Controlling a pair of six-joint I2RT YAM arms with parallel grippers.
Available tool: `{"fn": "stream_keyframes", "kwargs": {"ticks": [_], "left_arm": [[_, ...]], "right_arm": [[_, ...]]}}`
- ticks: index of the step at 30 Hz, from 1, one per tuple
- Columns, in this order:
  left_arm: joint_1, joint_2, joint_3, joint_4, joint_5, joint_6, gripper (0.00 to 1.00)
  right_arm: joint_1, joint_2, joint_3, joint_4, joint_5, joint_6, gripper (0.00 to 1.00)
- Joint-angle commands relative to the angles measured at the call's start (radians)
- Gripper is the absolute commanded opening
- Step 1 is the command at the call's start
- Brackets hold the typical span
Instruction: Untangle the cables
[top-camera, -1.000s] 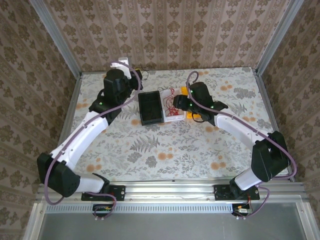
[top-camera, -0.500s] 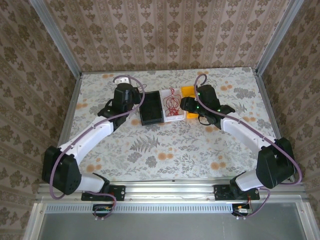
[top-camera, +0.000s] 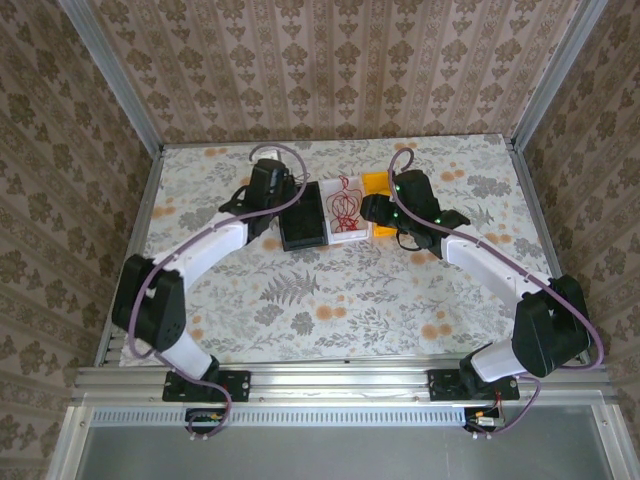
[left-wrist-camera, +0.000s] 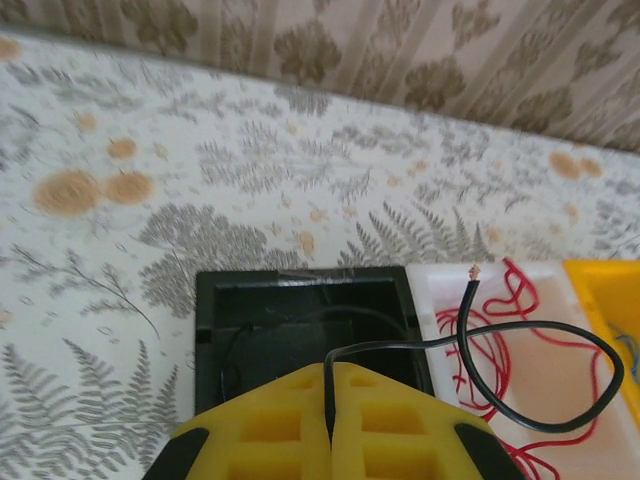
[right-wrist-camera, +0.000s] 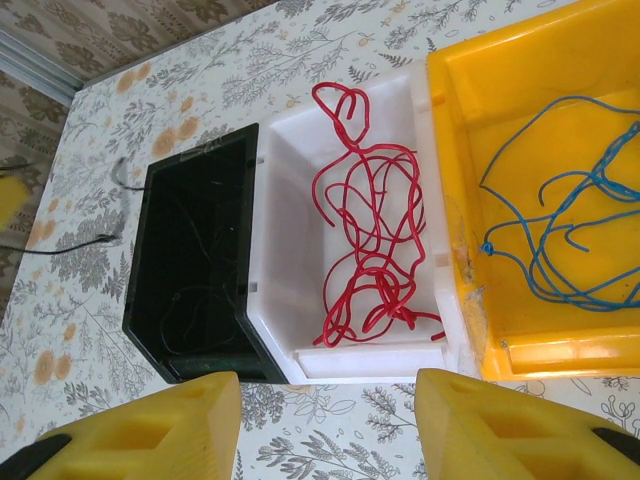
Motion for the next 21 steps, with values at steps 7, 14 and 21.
{"fn": "stream_keyframes", "kwargs": {"ticks": [7,14,21], "left_arm": [[-0.002,0.141,0.161,-0.185,0.021,-0.094,0.13],[-0.008,0.032,0.153,-0.213,-0.11,-0.076,1.0],[0.012,-0.194,-0.063,-0.223,-0.403,-0.055,1.0]], "right_arm": [[-0.017,-0.056,-0.009,-0.051,0.032,-0.018,0.5],[-0.048,-0.112,-0.046,-0.064,0.057,-0.012,0.5],[-0.171,-0.19,-0.094,-0.133,0.179,-0.032,0.51]]}}
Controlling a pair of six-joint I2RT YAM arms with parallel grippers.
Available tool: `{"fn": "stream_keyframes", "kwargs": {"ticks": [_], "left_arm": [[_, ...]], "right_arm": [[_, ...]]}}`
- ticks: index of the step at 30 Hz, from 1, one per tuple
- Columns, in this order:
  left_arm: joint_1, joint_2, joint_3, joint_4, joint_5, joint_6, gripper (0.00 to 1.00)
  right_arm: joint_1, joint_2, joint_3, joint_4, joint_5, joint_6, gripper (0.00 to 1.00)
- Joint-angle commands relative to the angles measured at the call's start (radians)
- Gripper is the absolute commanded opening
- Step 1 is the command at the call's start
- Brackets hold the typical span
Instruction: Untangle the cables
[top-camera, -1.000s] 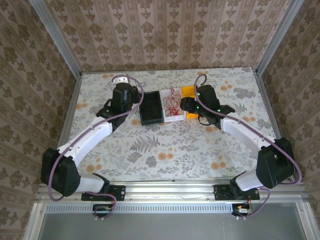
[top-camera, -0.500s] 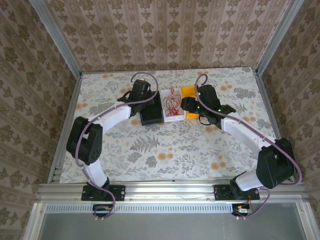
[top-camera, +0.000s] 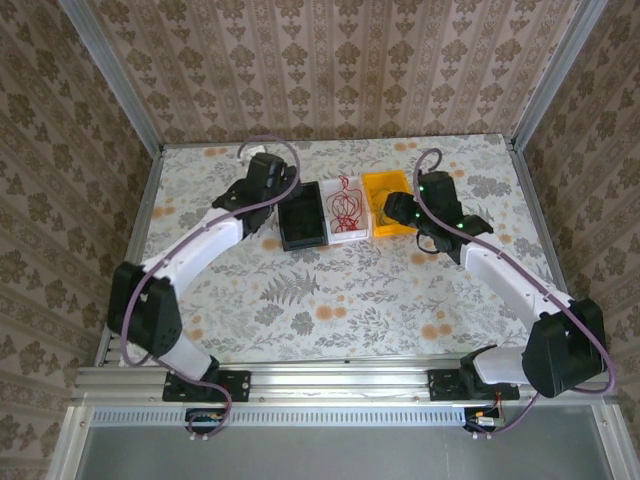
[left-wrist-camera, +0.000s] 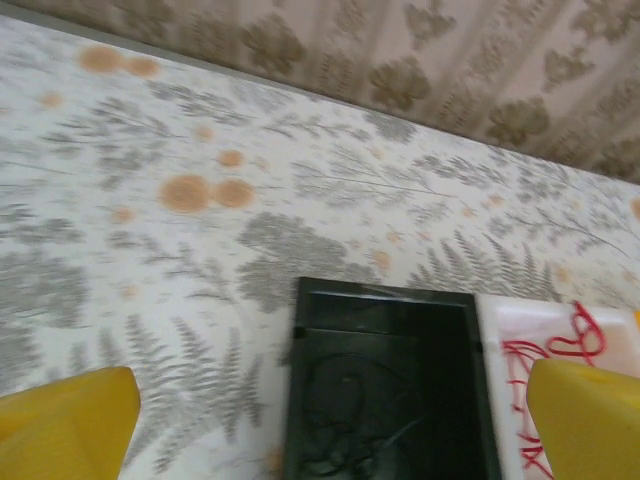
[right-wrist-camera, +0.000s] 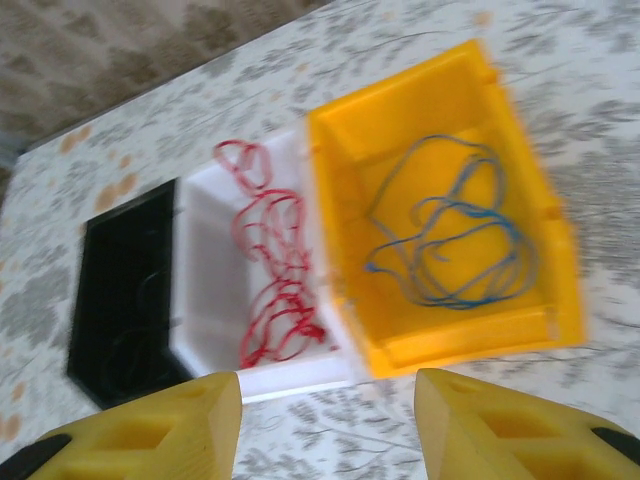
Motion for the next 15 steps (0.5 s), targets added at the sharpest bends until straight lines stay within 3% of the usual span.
{"fn": "stream_keyframes", "kwargs": {"ticks": [1,4,6,7,8,12,15], "left_arm": [[0.019,-0.125,-0.141,-0.043,-0.263,0.041,1.0],[0.059,-0.245,-0.297,-0.026,-0.424,0.16,1.0],[0.109,-0.313,-0.382,-0.019,-0.502,0.216,1.0],[0.14,-0.342,-0.431,0.007,-0.535,0.247,1.0],[0.164,-0.359,-0.483,0.068,-0.558,0.289,1.0],[0.245,-0.366,-0.68,0.381,-0.551,0.486,1.0],[0.288,-0.299,-0.708,0.436,-0.489,0.451,1.0]], "right_arm": [[-0.08,-0.086,-0.045,-0.076,0.139,-0.047,0.53],[-0.133,-0.157,-0.121,-0.063,0.27,-0.138,0.61],[-0.136,-0.201,-0.215,0.047,0.374,-0.222,0.68],[-0.136,-0.223,-0.286,0.139,0.415,-0.276,0.79],[-0.137,-0.235,-0.337,0.209,0.435,-0.307,0.99],[-0.143,-0.19,-0.481,0.466,0.503,-0.396,1.0],[-0.161,-0.096,-0.532,0.65,0.536,-0.425,1.0]]}}
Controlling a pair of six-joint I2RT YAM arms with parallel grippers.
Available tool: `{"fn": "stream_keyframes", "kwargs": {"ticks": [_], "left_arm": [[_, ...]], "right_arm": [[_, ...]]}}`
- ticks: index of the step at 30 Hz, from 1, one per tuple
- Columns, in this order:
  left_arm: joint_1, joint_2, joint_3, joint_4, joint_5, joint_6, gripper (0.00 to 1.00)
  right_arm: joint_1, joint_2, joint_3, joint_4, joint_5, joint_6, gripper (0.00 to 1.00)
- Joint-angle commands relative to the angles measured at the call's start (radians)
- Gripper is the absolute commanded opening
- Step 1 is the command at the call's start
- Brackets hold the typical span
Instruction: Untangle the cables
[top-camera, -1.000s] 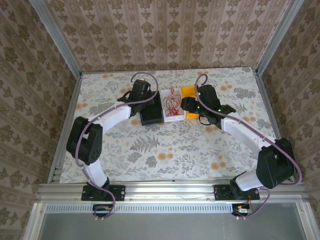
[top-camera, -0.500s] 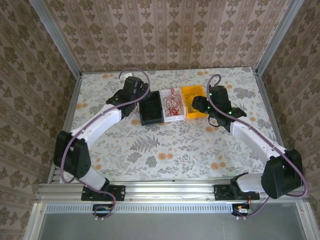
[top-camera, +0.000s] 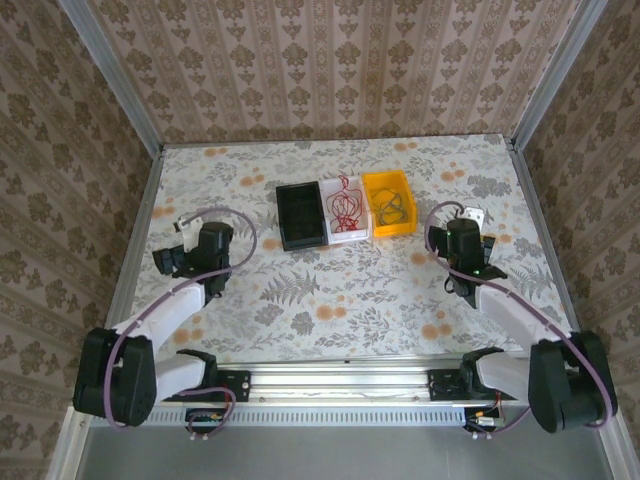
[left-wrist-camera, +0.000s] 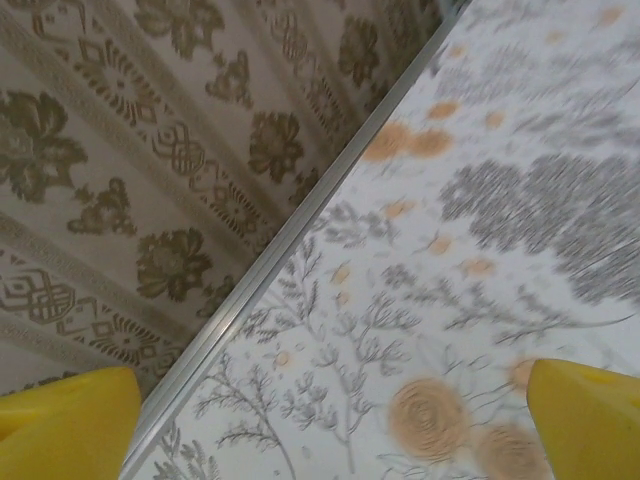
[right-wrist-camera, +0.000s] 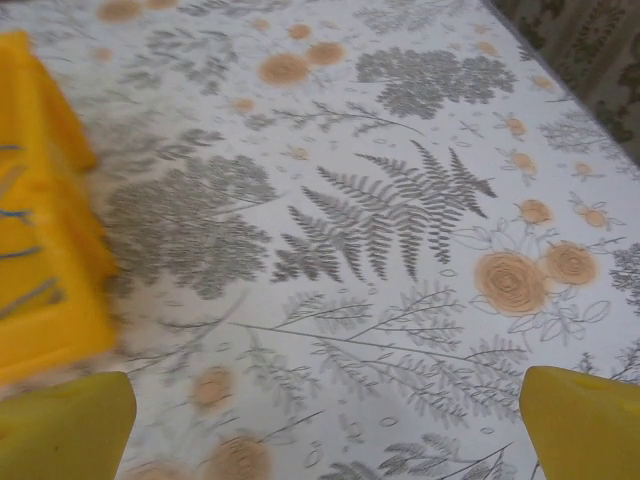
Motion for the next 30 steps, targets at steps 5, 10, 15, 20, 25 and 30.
{"fn": "stream_keyframes", "kwargs": {"ticks": [5,10,15,20,25,30], "left_arm": [[0.034,0.166,-0.043,0.423,0.131,0.144,1.0],[0.055,0.244,-0.046,0.624,0.278,0.262,1.0],[0.125,0.265,-0.041,0.657,0.394,0.282,1.0],[0.205,0.339,-0.088,0.818,0.648,0.298,1.0],[0.253,0.357,-0.144,0.897,0.742,0.249,1.0],[0.247,0.371,-0.144,0.926,0.73,0.262,1.0]], "right_arm": [[-0.06,0.188,-0.066,0.506,0.01,-0.119,1.0],[-0.119,0.341,-0.092,0.698,-0.242,-0.173,1.0],[-0.147,0.375,-0.089,0.735,-0.348,-0.188,1.0],[-0.147,0.371,-0.086,0.722,-0.347,-0.188,1.0],[-0.134,0.369,-0.088,0.723,-0.319,-0.196,1.0],[-0.133,0.368,-0.086,0.722,-0.321,-0.196,1.0]]}}
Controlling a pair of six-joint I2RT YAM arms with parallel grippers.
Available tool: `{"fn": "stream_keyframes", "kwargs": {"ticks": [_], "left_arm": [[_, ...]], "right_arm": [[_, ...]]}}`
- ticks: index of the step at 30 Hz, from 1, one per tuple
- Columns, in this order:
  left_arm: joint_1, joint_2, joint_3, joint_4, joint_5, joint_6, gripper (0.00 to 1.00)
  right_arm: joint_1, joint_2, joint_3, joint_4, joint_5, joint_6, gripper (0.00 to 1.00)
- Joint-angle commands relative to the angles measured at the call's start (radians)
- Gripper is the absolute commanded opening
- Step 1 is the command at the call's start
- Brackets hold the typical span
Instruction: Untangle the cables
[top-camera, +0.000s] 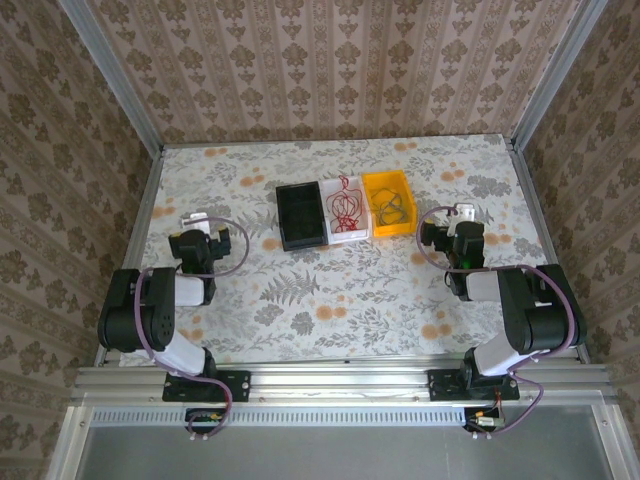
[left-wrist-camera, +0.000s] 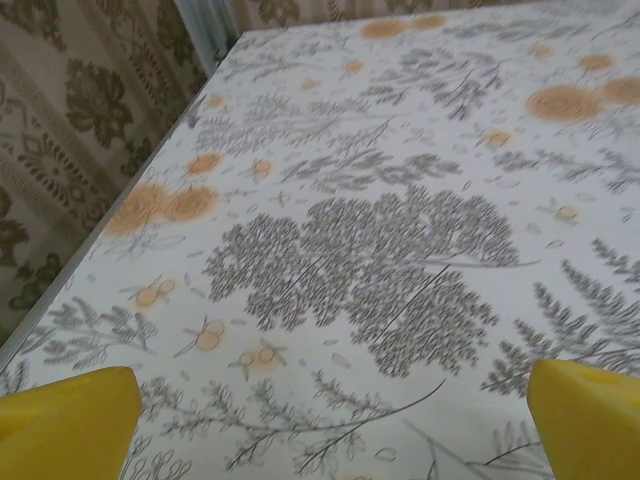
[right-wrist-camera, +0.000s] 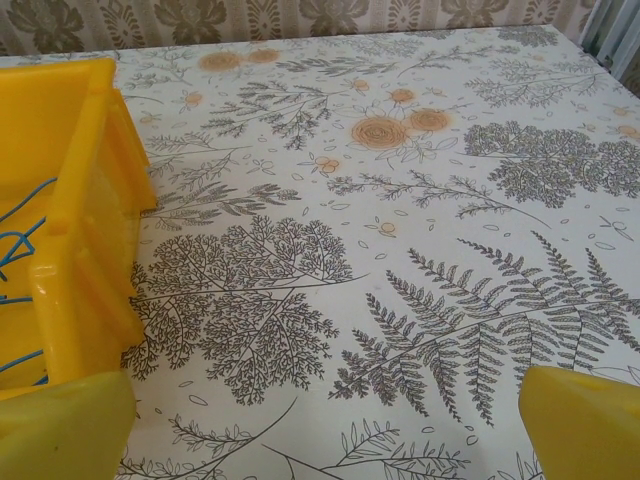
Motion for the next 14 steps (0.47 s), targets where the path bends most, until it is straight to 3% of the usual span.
{"fn": "stream_keyframes", "kwargs": {"ticks": [1,14], "left_arm": [[0.002,-0.002,0.005,0.055,0.045,0.001,1.0],[0.001,0.0,0.005,0.063,0.04,0.007,1.0]], "right_arm": [[0.006,-0.004,0.001,0.031,-0.009,-0.013,1.0],[-0.004,-0.003,0.005,0.022,-0.05,-0.013,1.0]]}}
